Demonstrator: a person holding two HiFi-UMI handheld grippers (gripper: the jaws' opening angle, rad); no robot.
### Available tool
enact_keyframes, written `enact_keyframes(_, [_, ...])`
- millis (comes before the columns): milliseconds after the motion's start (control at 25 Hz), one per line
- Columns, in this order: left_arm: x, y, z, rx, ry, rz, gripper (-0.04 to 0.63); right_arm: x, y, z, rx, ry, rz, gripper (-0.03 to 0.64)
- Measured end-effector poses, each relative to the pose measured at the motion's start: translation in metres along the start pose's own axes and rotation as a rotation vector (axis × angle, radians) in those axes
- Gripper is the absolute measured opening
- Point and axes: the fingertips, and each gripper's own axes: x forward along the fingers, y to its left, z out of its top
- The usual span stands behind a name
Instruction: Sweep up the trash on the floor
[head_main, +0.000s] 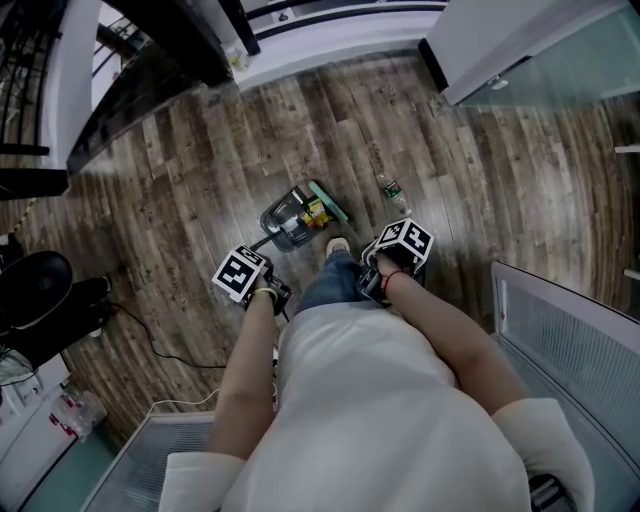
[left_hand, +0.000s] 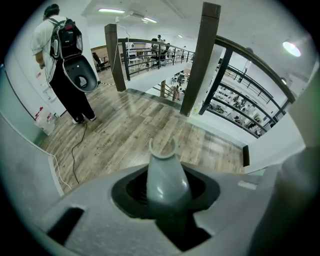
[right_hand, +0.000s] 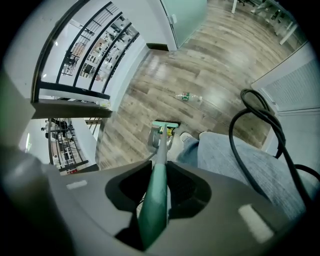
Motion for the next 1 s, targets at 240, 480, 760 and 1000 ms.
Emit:
enact_keyframes(240, [0.001, 0.004, 0.000, 0.035, 0.007, 0.012, 0.110, 0.012, 0.018, -0.024, -0.067, 0.078, 0.016, 0.101])
enact_keyframes(480, [0.000, 0.004, 0.000, 0.080, 0.013, 0.032, 0.104, 0.013, 0.026, -0.033, -0.098, 0.097, 0.015, 0.101])
enact_keyframes(760, [0.006, 0.003, 0.000, 0.138, 0.020, 0.052, 0.093, 0.012, 0.032, -0.044, -0.118, 0.143, 0.036, 0.101])
enact_keyframes(1000, [0.009, 0.004, -0.001, 0.172, 0.036, 0.058, 0.084, -0.006, 0.034, -0.047, -0.198, 0.155, 0.048, 0.101])
